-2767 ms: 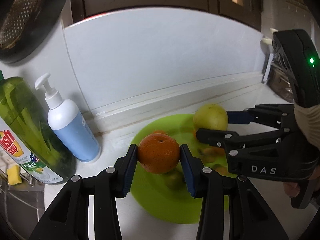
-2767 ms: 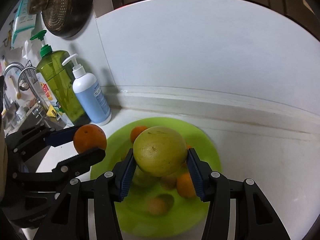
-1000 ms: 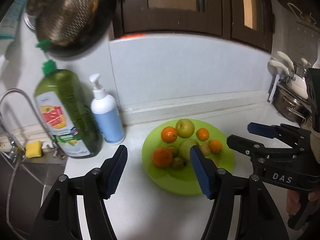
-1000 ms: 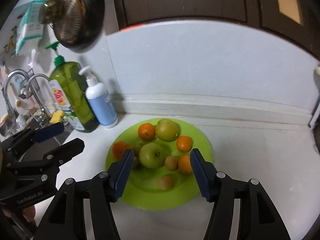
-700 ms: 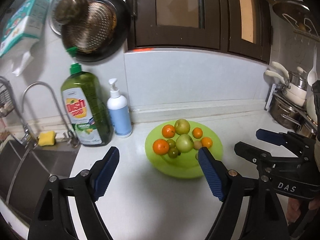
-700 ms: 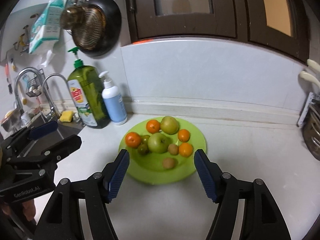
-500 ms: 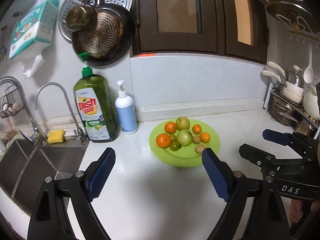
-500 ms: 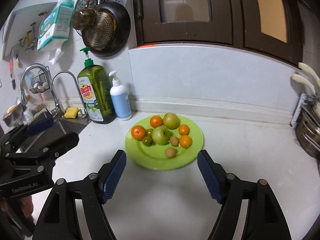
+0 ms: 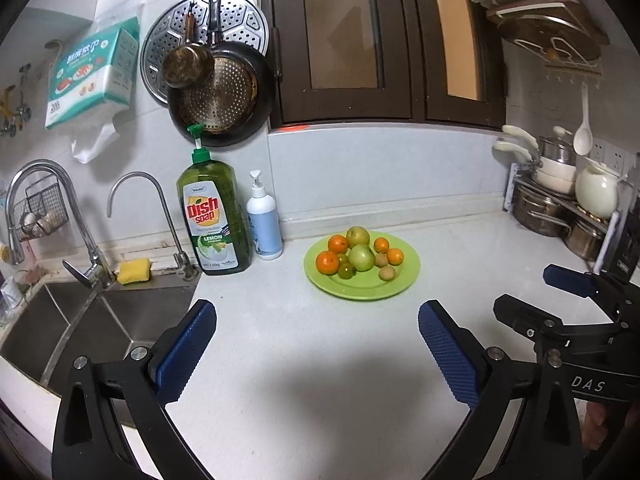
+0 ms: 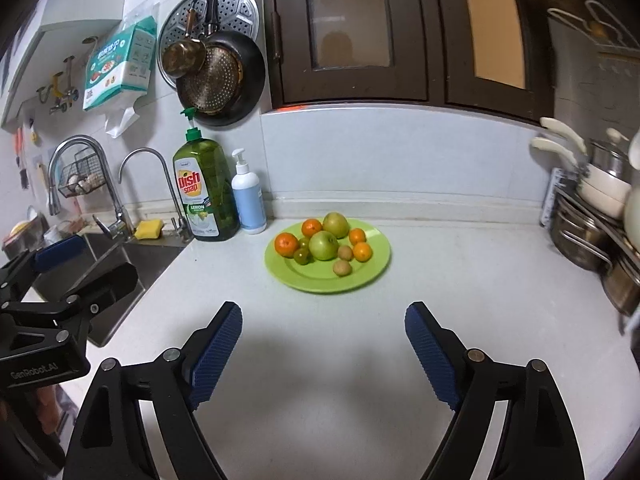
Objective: Organize fruits
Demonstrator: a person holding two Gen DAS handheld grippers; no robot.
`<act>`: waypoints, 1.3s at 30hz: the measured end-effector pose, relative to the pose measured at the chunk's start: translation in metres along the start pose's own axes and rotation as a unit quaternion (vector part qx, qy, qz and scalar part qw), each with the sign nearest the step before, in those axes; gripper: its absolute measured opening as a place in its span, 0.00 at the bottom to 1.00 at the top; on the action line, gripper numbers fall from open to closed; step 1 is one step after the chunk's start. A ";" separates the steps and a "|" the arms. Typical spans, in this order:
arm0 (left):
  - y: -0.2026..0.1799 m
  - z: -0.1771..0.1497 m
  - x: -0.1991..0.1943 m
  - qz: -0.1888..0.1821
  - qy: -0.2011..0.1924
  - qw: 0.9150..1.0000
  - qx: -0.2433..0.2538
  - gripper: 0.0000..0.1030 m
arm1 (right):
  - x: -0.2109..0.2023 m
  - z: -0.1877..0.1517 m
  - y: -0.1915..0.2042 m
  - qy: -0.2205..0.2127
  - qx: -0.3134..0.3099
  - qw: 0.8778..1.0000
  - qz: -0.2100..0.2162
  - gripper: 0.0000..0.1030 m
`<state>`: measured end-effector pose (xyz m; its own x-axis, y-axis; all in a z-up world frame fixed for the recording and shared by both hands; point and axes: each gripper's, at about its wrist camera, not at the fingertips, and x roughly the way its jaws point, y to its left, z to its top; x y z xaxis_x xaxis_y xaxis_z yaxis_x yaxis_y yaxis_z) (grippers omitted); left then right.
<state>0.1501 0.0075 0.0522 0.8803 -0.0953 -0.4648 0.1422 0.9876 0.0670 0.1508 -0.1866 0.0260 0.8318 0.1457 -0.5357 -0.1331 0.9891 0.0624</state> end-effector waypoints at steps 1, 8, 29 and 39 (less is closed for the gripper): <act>0.001 -0.003 -0.006 0.000 -0.002 1.000 0.000 1.00 | -0.006 -0.004 0.001 -0.001 0.004 1.000 -0.002 0.84; 0.004 -0.022 -0.044 -0.005 -0.004 1.000 -0.003 1.00 | -0.047 -0.026 0.012 -0.008 0.007 1.000 -0.020 0.86; 0.004 -0.050 -0.097 -0.002 -0.022 1.000 0.014 1.00 | -0.096 -0.056 0.020 -0.012 0.011 0.999 -0.038 0.88; 0.005 -0.053 -0.103 -0.009 -0.028 0.999 0.013 1.00 | -0.104 -0.058 0.024 -0.018 0.007 0.999 -0.043 0.88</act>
<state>0.0360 0.0293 0.0534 0.9011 -0.1197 -0.4168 0.1690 0.9821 0.0834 0.0295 -0.1791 0.0342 0.8588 0.0595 -0.5089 -0.0522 0.9982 0.0287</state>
